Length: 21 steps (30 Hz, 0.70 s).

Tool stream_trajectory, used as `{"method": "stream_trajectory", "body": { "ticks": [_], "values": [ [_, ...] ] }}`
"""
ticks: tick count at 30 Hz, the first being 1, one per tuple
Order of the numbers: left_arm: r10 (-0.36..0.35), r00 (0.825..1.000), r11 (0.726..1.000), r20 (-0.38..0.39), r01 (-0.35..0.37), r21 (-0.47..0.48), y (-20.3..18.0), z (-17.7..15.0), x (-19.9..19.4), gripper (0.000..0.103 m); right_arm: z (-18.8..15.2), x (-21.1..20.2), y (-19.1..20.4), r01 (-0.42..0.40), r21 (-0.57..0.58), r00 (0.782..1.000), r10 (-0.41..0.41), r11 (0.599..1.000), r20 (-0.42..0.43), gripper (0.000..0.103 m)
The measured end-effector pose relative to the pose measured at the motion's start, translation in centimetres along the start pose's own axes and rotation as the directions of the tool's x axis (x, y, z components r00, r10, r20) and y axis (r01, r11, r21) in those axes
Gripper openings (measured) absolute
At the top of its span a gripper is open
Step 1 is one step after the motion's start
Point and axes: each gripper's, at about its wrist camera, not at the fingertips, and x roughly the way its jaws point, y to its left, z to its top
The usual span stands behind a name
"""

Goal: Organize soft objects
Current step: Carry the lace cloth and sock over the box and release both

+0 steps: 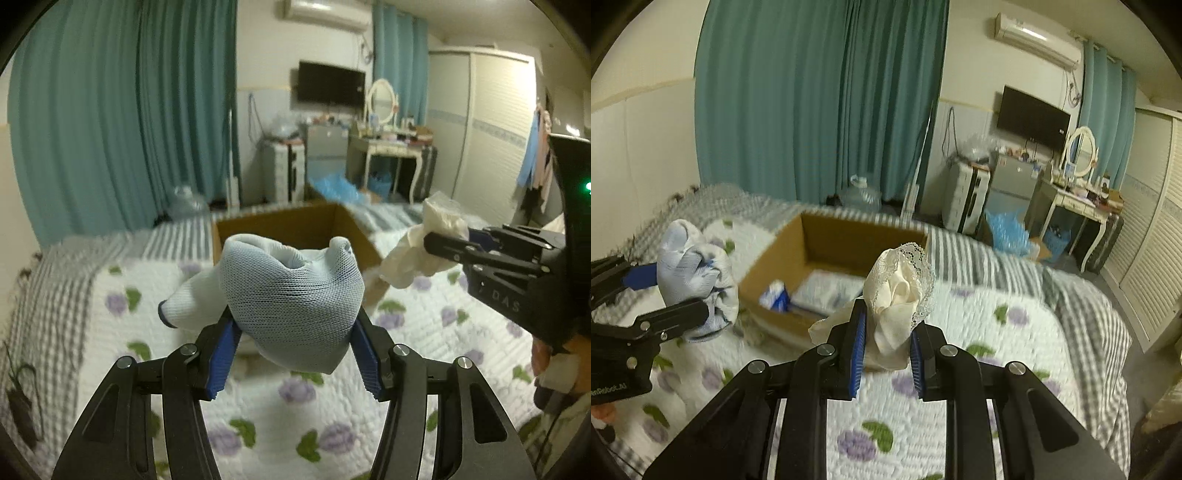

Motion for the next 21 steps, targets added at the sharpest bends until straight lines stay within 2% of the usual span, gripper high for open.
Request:
{"method": "stream_trajectory", "body": {
  "ticks": [5, 6, 11, 16, 21],
  "values": [
    [0.003, 0.998, 1.0, 0.057, -0.004, 0.018, 0.1, 3.2, -0.3, 0.056, 4.2, -0.6, -0.1, 0.024, -0.019, 0.998, -0.023, 1.0, 0.056, 0.02],
    [0.0, 1.0, 1.0, 0.021, 0.0, -0.013, 0.2, 3.8, 0.0, 0.056, 4.9, -0.4, -0.1, 0.037, -0.018, 0.998, -0.036, 0.999, 0.055, 0.02],
    [0.018, 1.0, 0.999, 0.024, -0.017, -0.028, 1.1, 6.1, 2.4, 0.056, 7.1, 1.7, 0.0, 0.058, -0.027, 0.998, -0.057, 0.998, 0.038, 0.02],
    [0.047, 0.999, 0.999, 0.004, -0.047, -0.012, 1.9, 6.7, 5.8, 0.056, 8.1, 5.5, 0.5, 0.094, -0.034, 0.996, -0.094, 0.995, -0.005, 0.02],
    [0.081, 0.996, 0.996, -0.024, -0.08, 0.028, 1.5, 5.9, 9.0, 0.056, 7.4, 9.2, 0.2, 0.07, 0.001, 0.996, -0.07, 0.998, -0.049, 0.02]
  ]
}}
